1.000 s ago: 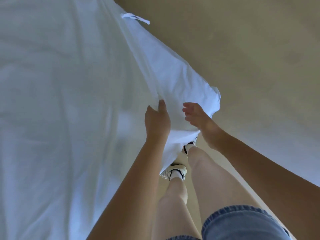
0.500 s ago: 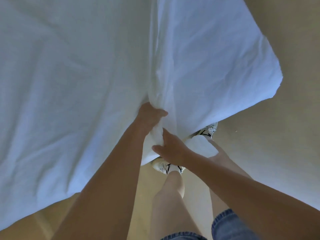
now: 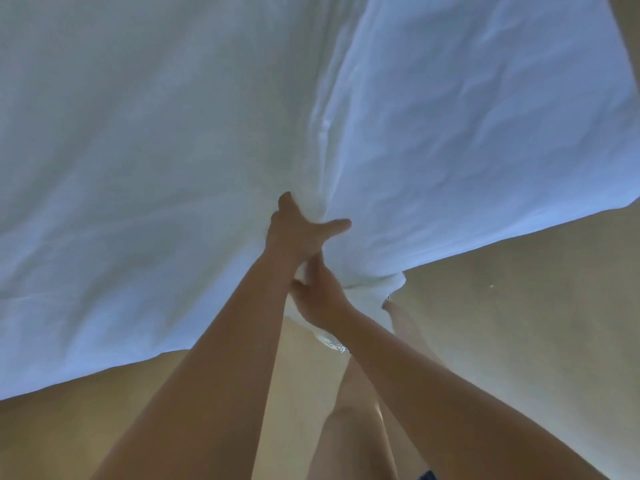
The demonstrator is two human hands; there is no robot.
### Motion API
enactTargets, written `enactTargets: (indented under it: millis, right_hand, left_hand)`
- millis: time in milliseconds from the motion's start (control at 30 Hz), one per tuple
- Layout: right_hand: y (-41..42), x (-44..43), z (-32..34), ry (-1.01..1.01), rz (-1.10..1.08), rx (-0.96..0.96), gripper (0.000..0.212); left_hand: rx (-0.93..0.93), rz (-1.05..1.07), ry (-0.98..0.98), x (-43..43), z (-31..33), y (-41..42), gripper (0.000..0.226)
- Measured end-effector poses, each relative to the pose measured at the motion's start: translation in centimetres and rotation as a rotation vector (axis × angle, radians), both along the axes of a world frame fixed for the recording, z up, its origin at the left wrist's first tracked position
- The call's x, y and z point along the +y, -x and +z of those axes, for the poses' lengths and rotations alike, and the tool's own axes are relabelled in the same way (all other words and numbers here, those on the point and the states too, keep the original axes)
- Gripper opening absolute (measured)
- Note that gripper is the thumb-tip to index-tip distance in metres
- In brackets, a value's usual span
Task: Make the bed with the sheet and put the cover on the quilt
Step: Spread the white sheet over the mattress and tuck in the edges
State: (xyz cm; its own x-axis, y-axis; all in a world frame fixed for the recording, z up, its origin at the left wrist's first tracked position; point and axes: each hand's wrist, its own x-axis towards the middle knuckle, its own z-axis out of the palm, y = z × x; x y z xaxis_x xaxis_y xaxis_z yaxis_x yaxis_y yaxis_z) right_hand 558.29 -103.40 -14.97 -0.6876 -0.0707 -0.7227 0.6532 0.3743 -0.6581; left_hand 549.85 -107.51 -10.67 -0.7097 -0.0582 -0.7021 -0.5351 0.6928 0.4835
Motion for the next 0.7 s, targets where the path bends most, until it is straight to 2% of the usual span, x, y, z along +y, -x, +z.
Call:
enactTargets:
  millis: [33,133,167,233,267,333,400,467,533,567,633,700]
  right_hand:
    - [-0.3,-1.6,0.1,0.059,0.021,0.009,0.053]
    - [-0.5,-1.9,0.3,0.244,0.018,0.013,0.065]
    - [-0.2,-1.3,0.5,0.251,-0.075,0.017,0.057]
    - [0.7,-0.1,0.2,0.145,-0.422,0.053,0.037]
    - [1.5,0.4,0.0,0.054,-0.549,0.061,0.04]
    - [3.5,-0.7,-0.5,-0.036,-0.592,0.008,0.071]
    - [5.7,-4.3,-0.2,0.141,-0.581,-0.102,0.085]
    - [7.1,-9.8,0.2,0.41,-0.582,-0.245,0.079]
    - [7.3,-14.6,0.4,0.591,-0.595,-0.351,0.073]
    - [7.3,-16.2,0.3,0.649,-0.602,-0.412,0.078]
    - [7.8,-18.3,0.6,0.726,-0.594,-0.504,0.082]
    - [7.8,-18.6,0.4,0.801,-0.584,-0.557,0.073]
  left_hand:
    - [-0.045,-0.061,0.045,-1.0,-0.6,-0.6,0.087]
    - [0.004,-0.125,0.191,-4.3,-1.1,0.1,0.04]
    - [0.034,-0.129,0.202,-5.6,-0.9,0.7,0.03]
    - [0.109,-0.154,0.229,-8.3,-0.5,2.0,0.021]
    - [0.15,-0.169,0.259,-9.6,-0.3,2.4,0.02]
    - [0.216,-0.217,0.344,-12.0,0.2,2.7,0.027]
    - [0.237,-0.242,0.369,-14.4,0.0,2.6,0.037]
    - [0.139,-0.188,0.208,-16.8,-0.4,2.0,0.045]
    - [-0.01,-0.023,-0.118,-19.6,-1.1,1.0,0.043]
    - [-0.04,0.057,-0.214,-21.0,-1.2,0.8,0.046]
    - [-0.075,0.06,-0.27,-24.1,-1.5,0.6,0.065]
    - [-0.1,0.031,-0.241,-25.3,-1.5,-0.5,0.091]
